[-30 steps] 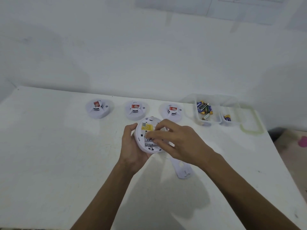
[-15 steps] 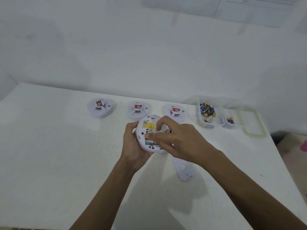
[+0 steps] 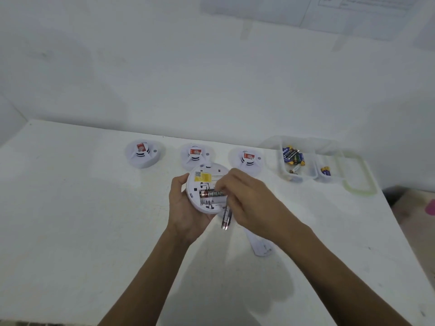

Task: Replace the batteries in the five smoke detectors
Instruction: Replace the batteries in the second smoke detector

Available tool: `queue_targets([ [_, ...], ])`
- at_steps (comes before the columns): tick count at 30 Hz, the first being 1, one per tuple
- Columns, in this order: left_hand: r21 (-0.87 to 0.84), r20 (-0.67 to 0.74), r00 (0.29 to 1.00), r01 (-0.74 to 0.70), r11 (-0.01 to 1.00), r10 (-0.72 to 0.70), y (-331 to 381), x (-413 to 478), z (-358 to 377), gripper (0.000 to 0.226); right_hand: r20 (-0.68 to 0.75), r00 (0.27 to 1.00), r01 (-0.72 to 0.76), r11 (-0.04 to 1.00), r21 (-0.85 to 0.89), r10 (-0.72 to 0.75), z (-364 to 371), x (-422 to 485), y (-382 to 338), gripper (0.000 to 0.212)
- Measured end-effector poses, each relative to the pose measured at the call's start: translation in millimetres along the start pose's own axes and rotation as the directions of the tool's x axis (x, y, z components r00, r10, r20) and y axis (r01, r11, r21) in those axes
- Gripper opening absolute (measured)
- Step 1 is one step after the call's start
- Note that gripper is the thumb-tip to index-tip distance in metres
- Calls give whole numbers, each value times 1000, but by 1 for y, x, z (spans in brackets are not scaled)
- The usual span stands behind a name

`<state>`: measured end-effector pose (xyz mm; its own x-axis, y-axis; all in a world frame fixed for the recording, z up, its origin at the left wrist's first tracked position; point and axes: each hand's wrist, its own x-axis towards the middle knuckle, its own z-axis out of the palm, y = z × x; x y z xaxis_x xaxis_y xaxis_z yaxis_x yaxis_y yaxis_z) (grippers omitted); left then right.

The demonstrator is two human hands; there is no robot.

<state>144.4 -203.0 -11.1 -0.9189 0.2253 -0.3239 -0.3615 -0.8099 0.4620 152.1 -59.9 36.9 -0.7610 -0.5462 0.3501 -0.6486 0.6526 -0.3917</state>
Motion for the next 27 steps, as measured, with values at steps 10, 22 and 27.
queue_targets([
  [10,-45,-76,997,16,999,-19,-23,16,-25,50,39,999,-17,1000,7,16,44,-7,24,19],
  [22,40,-21,998,64,997,-63,-4,21,-49,60,-104,994,-10,983,186,30,37,-25,21,13],
  [27,-60,15,999,33,998,-32,5,21,-62,56,-3,999,-33,980,195,35,48,-46,14,8],
])
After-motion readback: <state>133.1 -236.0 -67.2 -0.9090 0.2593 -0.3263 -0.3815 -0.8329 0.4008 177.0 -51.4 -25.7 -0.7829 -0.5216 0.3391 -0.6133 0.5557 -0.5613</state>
